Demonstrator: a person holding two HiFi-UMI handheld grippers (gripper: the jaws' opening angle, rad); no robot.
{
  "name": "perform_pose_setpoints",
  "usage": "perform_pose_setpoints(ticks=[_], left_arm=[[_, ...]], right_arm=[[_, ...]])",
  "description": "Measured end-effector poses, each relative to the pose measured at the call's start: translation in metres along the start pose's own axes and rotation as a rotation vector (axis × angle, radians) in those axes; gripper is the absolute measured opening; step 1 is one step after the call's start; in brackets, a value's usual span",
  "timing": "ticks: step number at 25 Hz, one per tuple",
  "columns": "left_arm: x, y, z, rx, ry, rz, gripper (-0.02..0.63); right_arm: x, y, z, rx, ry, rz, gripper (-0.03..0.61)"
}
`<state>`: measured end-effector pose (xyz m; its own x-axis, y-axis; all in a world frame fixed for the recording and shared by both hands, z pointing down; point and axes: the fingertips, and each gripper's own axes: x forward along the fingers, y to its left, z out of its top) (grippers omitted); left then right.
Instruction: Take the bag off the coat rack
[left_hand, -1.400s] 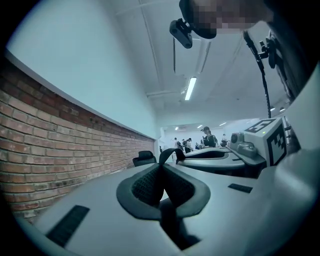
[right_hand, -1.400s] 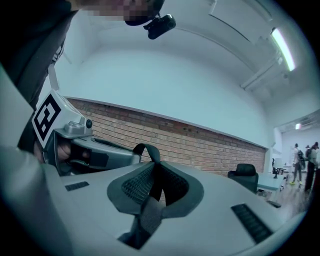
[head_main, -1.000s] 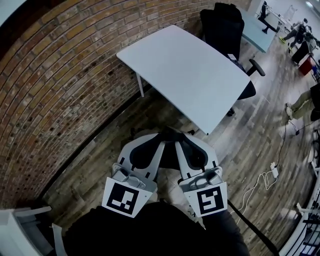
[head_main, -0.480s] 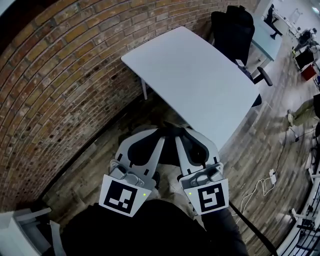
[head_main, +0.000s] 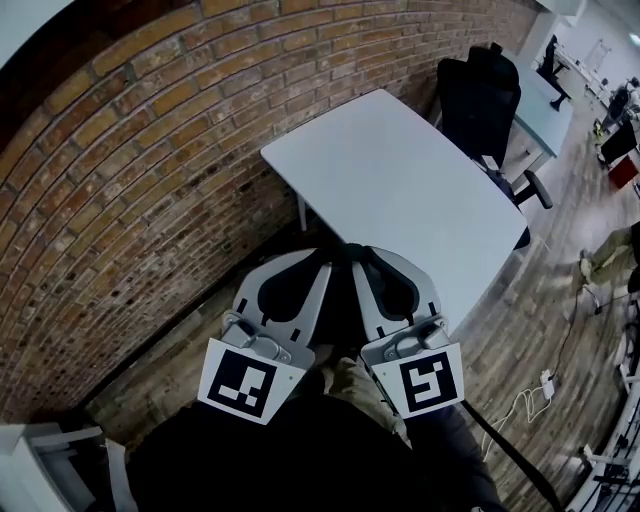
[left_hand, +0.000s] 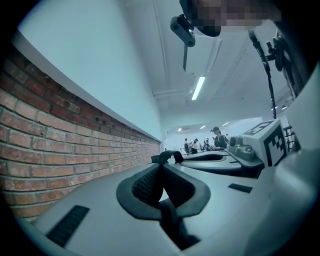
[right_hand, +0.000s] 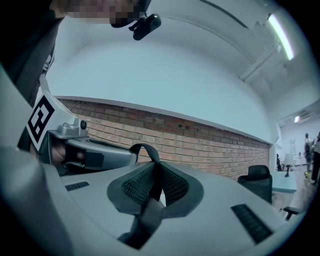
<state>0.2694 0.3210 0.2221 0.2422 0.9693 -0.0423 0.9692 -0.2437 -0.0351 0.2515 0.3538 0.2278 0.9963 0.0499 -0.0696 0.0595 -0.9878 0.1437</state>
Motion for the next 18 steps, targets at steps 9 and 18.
perform_pose_setpoints(ticks=[9, 18], left_arm=[[0.029, 0.035, 0.034, 0.019, -0.047, 0.071, 0.023], [0.092, 0.064, 0.085, 0.108, -0.078, 0.129, 0.023]], right_arm=[[0.043, -0.023, 0.03, 0.025, -0.056, 0.066, 0.037], [0.094, -0.08, 0.071, 0.017, -0.116, 0.146, 0.037]])
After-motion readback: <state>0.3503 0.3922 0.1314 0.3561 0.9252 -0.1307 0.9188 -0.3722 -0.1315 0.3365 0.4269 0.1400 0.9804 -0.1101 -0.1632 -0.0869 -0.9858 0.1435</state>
